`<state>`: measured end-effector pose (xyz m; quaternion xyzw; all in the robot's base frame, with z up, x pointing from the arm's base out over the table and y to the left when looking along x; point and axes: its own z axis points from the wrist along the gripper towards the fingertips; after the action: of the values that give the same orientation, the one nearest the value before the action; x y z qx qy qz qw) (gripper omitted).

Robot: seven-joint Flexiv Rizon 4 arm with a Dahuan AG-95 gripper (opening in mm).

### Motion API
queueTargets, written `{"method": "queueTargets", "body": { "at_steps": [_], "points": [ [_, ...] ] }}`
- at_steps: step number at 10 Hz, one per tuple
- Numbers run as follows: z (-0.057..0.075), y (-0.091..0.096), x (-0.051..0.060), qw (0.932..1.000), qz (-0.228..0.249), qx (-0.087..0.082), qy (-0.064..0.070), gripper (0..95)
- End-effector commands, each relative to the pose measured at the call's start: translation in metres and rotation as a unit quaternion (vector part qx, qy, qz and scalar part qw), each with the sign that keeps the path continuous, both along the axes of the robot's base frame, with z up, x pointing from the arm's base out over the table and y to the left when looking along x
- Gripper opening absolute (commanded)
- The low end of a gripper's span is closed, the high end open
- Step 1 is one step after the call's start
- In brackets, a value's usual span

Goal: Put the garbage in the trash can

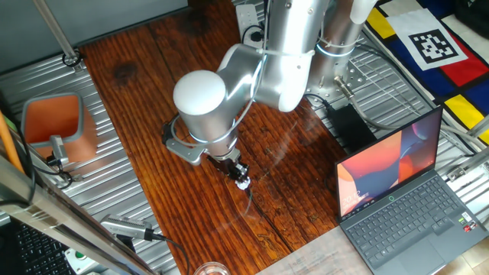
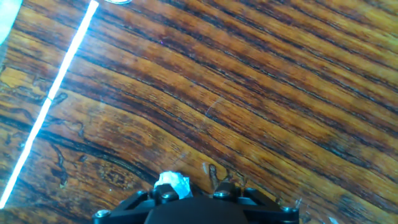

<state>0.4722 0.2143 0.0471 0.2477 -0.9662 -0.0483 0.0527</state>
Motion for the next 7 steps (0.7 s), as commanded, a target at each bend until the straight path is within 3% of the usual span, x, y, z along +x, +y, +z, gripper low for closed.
{"method": "queueTargets", "body": {
  "at_steps": [1, 2, 7],
  "points": [
    [-0.0011, -0.0001, 0.0007, 0.9973, 0.071, 0.011, 0.018, 57.0],
    [-0.0011, -0.0001, 0.0007, 0.9965, 0.077, 0.012, 0.028, 57.0],
    [-0.0011, -0.0001, 0.0007, 0.9976, 0.062, 0.009, 0.030, 57.0]
  ]
}}
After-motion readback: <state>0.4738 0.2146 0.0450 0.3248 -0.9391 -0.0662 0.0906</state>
